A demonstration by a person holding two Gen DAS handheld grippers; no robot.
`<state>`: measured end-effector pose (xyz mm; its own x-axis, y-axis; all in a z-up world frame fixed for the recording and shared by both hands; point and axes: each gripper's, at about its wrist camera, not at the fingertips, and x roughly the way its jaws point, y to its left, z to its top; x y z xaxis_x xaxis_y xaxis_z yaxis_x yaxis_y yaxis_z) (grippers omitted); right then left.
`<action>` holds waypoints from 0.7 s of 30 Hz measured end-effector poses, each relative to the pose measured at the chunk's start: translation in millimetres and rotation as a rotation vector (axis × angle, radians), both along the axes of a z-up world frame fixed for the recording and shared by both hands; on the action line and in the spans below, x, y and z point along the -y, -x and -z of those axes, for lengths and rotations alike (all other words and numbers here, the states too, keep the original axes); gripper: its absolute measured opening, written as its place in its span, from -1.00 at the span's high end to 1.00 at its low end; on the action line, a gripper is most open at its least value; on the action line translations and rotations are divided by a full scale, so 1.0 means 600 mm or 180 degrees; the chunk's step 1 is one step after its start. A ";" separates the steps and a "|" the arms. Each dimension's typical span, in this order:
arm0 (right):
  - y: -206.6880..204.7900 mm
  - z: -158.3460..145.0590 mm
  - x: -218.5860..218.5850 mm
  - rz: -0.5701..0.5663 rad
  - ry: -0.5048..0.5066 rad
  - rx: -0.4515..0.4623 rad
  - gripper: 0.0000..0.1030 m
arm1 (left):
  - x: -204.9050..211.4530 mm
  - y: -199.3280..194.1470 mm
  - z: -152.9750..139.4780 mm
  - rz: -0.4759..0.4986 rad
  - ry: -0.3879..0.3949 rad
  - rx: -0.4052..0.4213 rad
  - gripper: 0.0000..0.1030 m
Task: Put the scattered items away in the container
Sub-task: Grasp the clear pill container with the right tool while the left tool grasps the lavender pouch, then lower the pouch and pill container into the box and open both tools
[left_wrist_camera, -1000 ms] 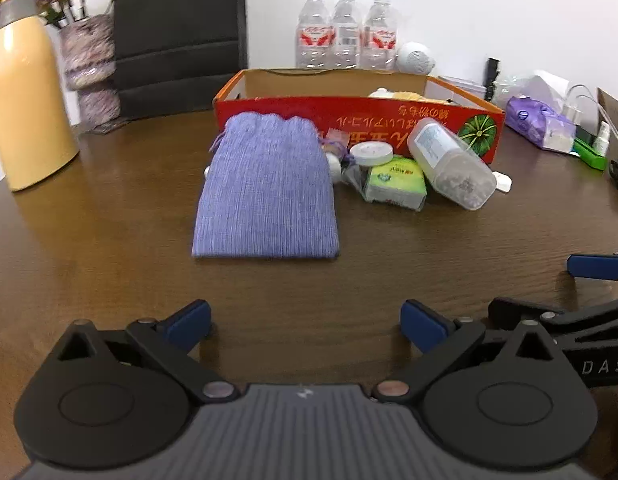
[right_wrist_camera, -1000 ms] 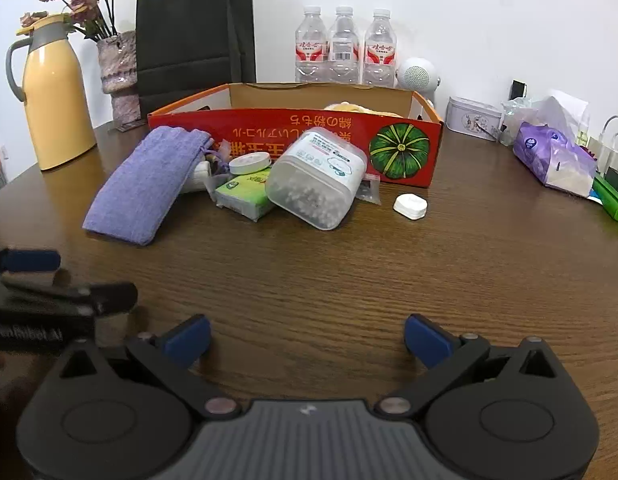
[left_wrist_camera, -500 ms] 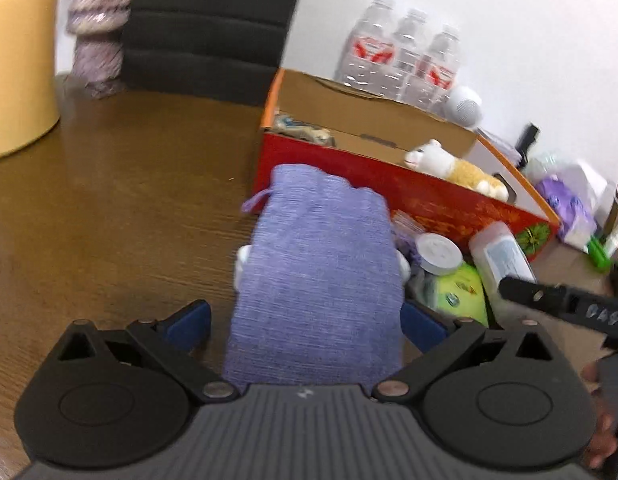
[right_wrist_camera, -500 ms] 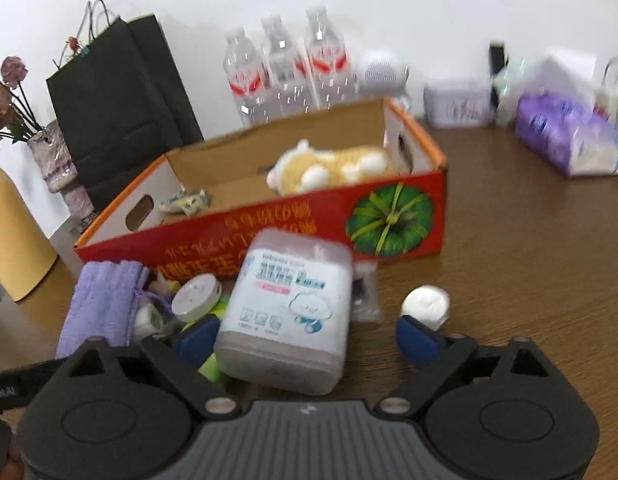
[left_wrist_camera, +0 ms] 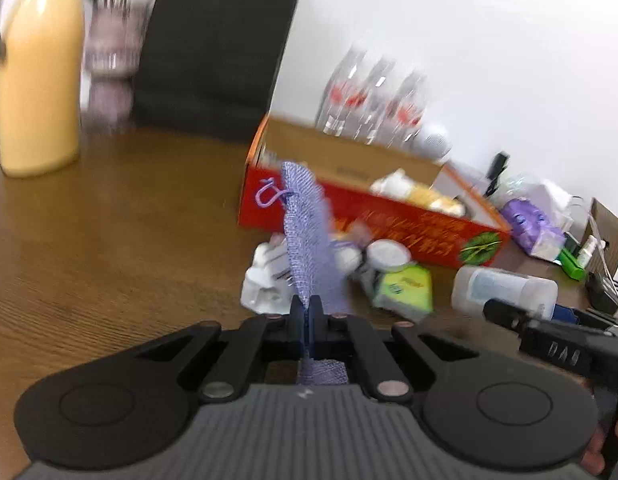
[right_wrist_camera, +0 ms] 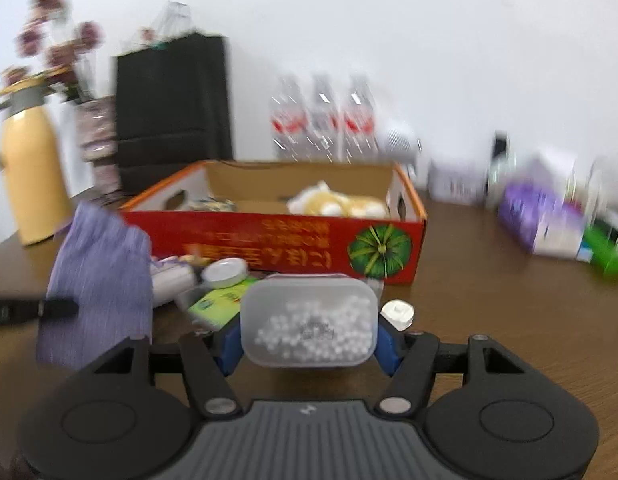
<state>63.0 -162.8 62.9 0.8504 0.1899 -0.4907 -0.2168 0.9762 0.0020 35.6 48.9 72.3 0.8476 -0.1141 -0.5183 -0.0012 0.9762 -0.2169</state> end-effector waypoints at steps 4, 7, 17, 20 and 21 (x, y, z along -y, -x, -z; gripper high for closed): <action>0.075 -0.005 -0.001 -0.0165 0.0073 0.0114 -0.21 | 0.045 0.070 -0.023 0.0193 -0.0179 0.0207 0.96; 0.109 -0.007 0.003 -0.0159 0.0220 0.0214 -0.21 | 0.069 0.093 -0.031 0.0329 -0.0293 0.0286 0.96; 0.068 -0.078 0.053 -0.0065 0.0042 0.0546 -0.21 | 0.049 0.036 -0.127 0.0921 -0.0014 0.0821 0.96; -0.015 -0.124 0.063 -0.0181 -0.0048 0.0630 -0.21 | 0.039 -0.066 -0.169 0.1169 -0.0131 0.0800 0.95; -0.055 -0.136 0.066 -0.0267 -0.0158 0.0568 -0.21 | 0.037 -0.111 -0.177 0.1209 -0.0227 0.0767 0.95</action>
